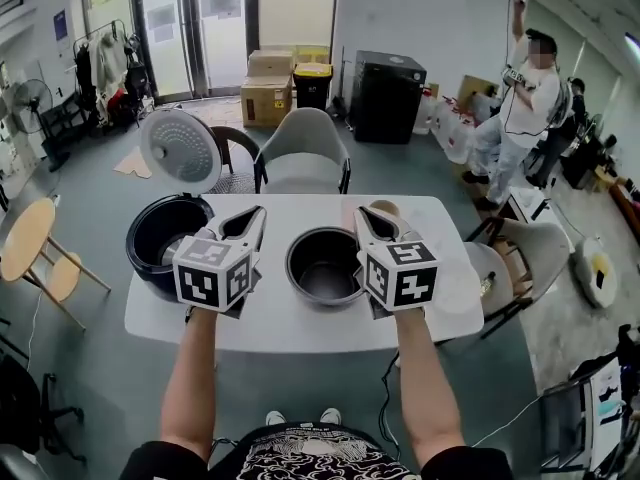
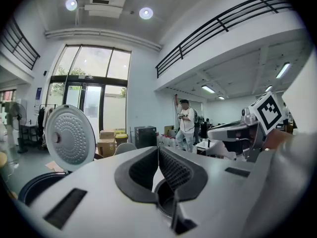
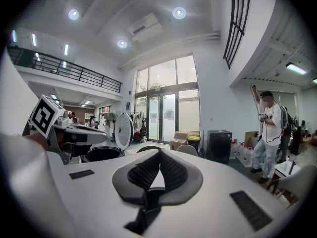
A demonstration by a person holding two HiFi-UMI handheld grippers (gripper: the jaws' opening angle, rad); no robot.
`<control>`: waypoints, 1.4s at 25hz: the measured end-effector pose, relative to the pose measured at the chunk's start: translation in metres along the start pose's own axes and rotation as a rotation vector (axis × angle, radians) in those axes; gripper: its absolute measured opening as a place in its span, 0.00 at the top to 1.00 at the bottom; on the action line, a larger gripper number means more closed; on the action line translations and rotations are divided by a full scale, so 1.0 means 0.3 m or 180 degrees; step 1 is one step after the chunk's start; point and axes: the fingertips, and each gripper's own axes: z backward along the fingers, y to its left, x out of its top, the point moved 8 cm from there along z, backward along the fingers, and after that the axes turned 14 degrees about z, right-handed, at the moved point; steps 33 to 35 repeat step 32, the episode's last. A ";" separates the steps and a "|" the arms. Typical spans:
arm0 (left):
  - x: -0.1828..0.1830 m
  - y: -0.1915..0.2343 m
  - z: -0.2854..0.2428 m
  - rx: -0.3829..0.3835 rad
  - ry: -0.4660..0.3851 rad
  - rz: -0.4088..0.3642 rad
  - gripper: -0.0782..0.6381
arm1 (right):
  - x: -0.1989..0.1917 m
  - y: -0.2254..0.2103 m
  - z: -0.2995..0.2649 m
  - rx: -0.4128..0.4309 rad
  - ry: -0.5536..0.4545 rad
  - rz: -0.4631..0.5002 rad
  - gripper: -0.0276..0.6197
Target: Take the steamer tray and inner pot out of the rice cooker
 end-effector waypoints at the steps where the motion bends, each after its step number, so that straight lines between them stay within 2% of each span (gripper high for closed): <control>1: 0.000 0.003 0.008 0.0005 -0.0010 -0.0037 0.87 | 0.001 0.009 0.007 -0.0028 -0.0023 0.0011 0.94; 6: -0.004 0.016 0.038 0.0034 -0.0091 -0.0020 0.87 | 0.004 0.044 0.031 -0.0092 -0.0141 0.0031 0.94; 16: -0.032 0.039 0.077 0.0097 -0.0060 -0.0047 0.87 | -0.008 0.090 0.049 -0.0168 -0.0135 0.0082 0.94; 23: -0.056 0.023 0.059 0.0134 -0.0036 -0.0057 0.87 | -0.039 0.064 0.055 -0.0164 -0.0130 0.0058 0.94; 35: -0.039 0.058 0.037 0.0145 -0.0005 -0.0074 0.87 | -0.017 0.055 0.015 -0.0183 -0.0179 0.0052 0.94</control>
